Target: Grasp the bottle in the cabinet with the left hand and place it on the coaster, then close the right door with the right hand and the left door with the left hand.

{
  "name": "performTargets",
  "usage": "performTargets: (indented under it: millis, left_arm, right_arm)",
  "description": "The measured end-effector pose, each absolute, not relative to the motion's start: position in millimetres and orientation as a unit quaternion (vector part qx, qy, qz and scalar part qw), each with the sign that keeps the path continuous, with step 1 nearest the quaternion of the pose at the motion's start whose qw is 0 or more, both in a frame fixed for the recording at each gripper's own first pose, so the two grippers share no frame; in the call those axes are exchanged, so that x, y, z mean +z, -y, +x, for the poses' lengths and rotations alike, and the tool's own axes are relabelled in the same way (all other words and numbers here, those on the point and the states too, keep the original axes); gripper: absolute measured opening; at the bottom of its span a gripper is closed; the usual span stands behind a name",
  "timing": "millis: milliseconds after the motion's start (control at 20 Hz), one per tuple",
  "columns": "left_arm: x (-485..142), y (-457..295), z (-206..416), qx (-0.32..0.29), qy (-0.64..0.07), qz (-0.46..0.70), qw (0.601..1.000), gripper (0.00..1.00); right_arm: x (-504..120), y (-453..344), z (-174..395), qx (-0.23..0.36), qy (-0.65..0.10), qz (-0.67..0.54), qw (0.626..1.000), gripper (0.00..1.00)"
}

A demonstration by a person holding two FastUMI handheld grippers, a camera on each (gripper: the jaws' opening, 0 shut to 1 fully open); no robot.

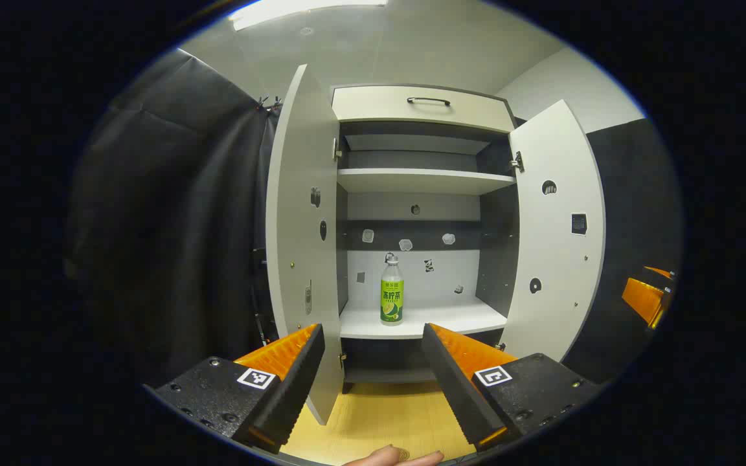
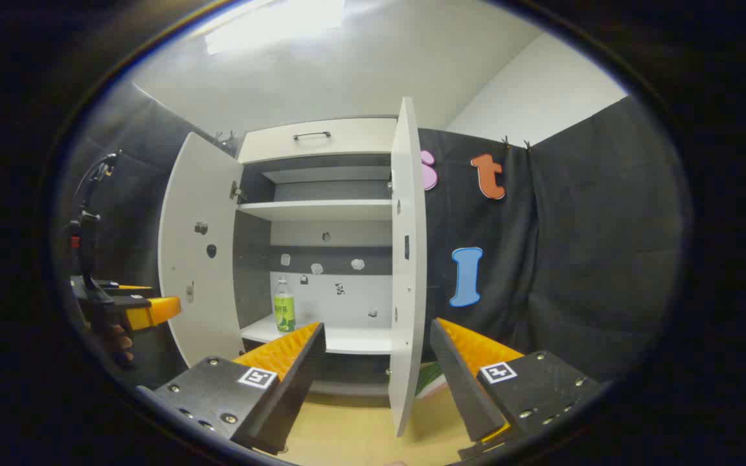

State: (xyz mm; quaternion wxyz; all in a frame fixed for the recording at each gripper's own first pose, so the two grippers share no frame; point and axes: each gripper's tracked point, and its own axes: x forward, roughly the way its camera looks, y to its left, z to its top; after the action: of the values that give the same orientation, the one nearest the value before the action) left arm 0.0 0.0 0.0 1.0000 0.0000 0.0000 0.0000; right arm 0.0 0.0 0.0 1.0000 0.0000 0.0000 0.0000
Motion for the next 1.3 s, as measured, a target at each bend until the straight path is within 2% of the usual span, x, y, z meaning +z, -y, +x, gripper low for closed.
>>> performTargets:
  millis: [850,1000,1300]
  left_arm:
    - [-2,-7,98,-0.006,0.004,-0.018,1.000,0.96]
    - [-4,-18,131,0.028,0.013,-0.031,0.999,0.97]
    - [-46,3,227,-0.004,-0.014,-0.060,0.998,0.96]
  right_arm:
    - [-18,-32,69,0.006,0.003,-0.013,1.000,0.98]
    - [-20,-35,77,0.008,0.006,-0.003,1.000,0.98]
    - [-25,-35,91,0.001,0.016,-0.003,1.000,0.98]
